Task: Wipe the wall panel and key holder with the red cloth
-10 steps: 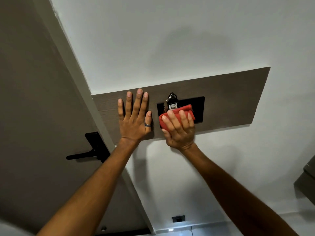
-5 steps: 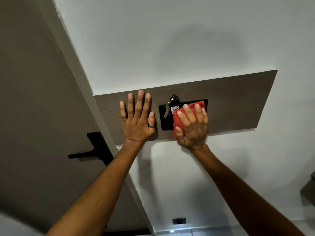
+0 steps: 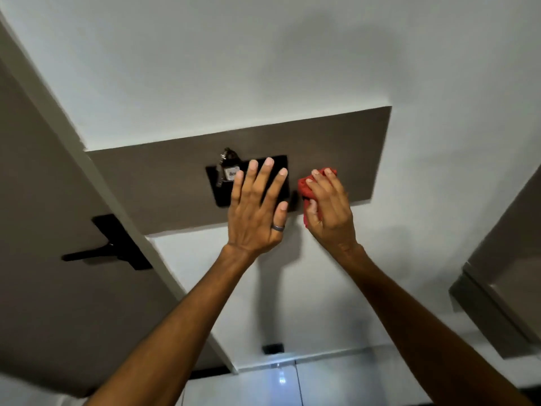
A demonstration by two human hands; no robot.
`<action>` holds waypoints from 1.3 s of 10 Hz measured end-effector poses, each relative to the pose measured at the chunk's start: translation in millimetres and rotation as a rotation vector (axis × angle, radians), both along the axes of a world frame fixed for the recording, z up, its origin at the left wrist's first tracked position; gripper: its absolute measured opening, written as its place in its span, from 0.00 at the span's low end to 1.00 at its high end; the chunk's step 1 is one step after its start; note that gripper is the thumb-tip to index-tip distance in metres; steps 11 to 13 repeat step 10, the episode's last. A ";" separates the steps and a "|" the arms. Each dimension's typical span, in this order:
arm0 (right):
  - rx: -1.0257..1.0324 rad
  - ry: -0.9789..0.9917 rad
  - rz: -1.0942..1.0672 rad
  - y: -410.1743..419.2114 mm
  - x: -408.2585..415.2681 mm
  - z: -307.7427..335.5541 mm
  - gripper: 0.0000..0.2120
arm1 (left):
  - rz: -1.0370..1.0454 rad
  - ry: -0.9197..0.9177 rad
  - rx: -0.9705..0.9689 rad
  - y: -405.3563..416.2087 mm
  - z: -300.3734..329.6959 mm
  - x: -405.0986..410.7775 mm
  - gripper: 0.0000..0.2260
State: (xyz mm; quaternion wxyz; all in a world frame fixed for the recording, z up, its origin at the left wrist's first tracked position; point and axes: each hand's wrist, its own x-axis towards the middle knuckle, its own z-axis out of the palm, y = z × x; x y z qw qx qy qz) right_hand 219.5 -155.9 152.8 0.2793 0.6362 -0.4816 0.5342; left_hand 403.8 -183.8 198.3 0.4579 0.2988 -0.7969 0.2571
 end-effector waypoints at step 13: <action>1.420 0.050 -0.424 243.8 -492.5 -245.3 0.30 | -0.038 -0.632 0.956 174.7 -216.4 -400.5 0.30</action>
